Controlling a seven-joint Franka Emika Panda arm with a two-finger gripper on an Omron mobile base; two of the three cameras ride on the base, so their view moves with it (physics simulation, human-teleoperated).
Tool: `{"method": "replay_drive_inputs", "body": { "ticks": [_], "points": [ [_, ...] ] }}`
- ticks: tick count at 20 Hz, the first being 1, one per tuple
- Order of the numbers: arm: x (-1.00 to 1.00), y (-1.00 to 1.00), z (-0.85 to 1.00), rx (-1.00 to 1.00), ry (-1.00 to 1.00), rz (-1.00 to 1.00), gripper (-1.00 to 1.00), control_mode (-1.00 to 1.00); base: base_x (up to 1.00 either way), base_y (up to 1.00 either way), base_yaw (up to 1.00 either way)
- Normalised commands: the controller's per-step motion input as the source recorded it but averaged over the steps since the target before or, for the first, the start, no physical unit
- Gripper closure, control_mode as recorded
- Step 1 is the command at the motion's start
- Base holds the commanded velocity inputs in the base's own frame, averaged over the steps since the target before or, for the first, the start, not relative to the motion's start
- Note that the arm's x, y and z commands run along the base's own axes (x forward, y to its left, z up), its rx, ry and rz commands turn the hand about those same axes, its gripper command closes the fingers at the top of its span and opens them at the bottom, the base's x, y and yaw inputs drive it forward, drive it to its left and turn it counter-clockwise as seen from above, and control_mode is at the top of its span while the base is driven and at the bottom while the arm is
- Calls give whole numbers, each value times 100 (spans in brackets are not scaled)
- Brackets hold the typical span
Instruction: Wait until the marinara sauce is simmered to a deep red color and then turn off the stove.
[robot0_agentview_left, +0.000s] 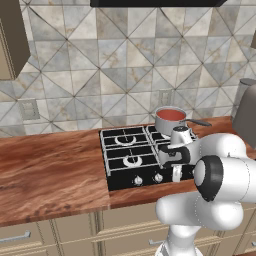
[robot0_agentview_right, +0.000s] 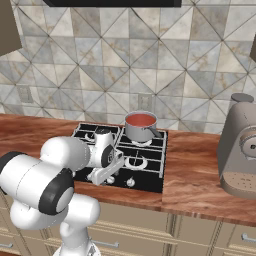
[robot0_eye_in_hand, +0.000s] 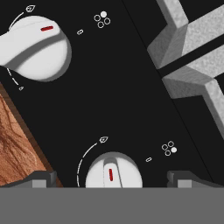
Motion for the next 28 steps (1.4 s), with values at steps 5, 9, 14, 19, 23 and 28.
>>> {"method": "replay_drive_inputs", "body": {
  "ticks": [5,9,14,19,23,28],
  "points": [
    [0,0,0,0,0,0,-100,-100,0,0,0],
    [0,0,0,0,0,0,-100,-100,0,0,0],
    [0,0,0,0,0,0,-100,-100,0,0,0],
    [0,0,0,0,0,0,-100,-100,0,0,0],
    [0,0,0,0,0,0,-100,-100,0,0,0],
    [0,0,0,0,0,0,-100,-100,0,0,0]
  ]
}}
